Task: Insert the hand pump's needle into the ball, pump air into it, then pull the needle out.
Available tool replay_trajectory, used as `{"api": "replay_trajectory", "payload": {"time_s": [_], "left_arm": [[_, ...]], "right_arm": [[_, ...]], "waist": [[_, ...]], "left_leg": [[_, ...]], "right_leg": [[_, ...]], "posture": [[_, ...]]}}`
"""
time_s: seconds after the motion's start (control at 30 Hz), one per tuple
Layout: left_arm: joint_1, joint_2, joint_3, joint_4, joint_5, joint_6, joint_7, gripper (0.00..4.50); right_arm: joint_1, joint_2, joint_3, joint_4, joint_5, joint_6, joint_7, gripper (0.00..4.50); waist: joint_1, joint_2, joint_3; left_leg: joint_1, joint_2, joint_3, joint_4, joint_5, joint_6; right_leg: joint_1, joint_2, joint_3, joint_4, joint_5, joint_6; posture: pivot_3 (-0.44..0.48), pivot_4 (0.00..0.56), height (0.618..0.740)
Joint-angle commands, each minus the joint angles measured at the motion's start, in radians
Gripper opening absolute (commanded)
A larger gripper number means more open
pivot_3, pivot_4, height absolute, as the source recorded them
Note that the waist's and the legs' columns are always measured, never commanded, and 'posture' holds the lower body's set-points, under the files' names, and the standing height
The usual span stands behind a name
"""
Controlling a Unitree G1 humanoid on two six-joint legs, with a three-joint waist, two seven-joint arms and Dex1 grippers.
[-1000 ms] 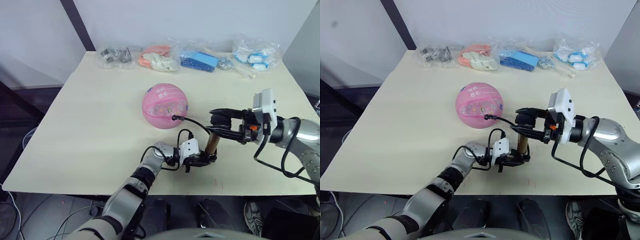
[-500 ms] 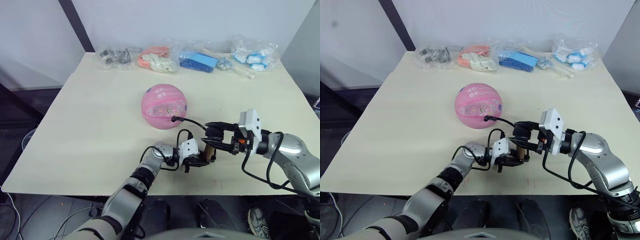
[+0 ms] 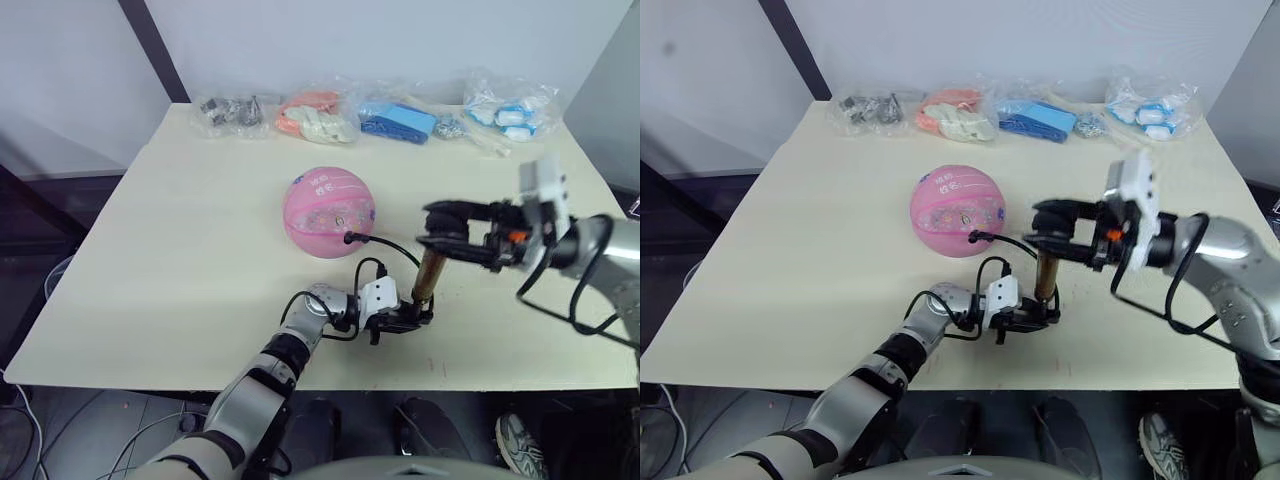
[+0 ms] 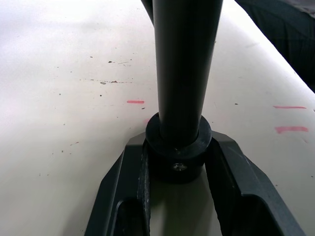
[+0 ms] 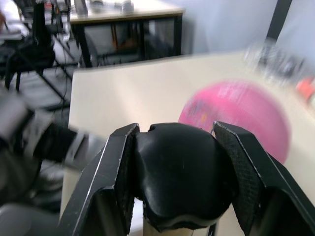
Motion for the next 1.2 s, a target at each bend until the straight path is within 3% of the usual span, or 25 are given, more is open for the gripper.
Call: {"api": "replay_trajectory", "payload": {"time_s": [0.03,0.27,0.63,0.93,1.2], "left_arm": [[0.026,0.01,-0.037,0.067,0.053,0.028,0.006,1.11],[0.023,0.011,-0.039,0.076,0.056,0.024,0.004,1.11],[0.018,0.007,-0.038,0.088,0.057,0.016,0.008,1.11],[0.025,0.014,-0.034,0.082,0.056,0.017,0.008,1.11],[0.029,0.012,-0.035,0.074,0.056,0.021,0.01,1.11]], "right_arm": [[-0.088,-0.046,-0.104,-0.009,0.122,0.056,-0.029,1.93],[-0.19,-0.131,-0.14,0.037,0.21,0.139,-0.034,1.93],[0.062,-0.058,0.053,-0.06,-0.022,-0.005,0.022,1.93],[0.238,0.043,0.233,0.001,-0.262,-0.197,0.056,1.93],[0.287,0.115,0.3,0.089,-0.405,-0.317,0.057,1.93]], "waist": [[0.001,0.0,0.0],[0.002,0.001,0.0],[0.002,0.0,-0.001],[-0.001,-0.002,-0.002],[-0.002,-0.003,-0.004]], "left_leg": [[-0.001,0.0,0.0,0.0,0.0,0.0],[-0.002,0.0,0.0,0.0,0.0,0.0],[0.0,0.0,0.001,0.0,0.0,0.0],[0.003,0.0,0.001,0.0,0.0,0.0],[0.005,0.0,0.001,-0.001,0.0,0.0]], "right_leg": [[0.0,0.0,0.0,0.0,0.0,0.0],[-0.001,-0.001,0.0,0.0,0.0,0.0],[0.0,0.0,0.0,0.0,-0.001,0.001],[0.002,0.0,0.0,0.0,-0.002,0.004],[0.003,0.0,0.001,0.0,-0.002,0.004]], "posture": [[0.0,0.15,0.74],[0.0,0.15,0.74],[0.0,0.15,0.74],[0.0,0.15,0.74],[0.0,0.15,0.74]]}}
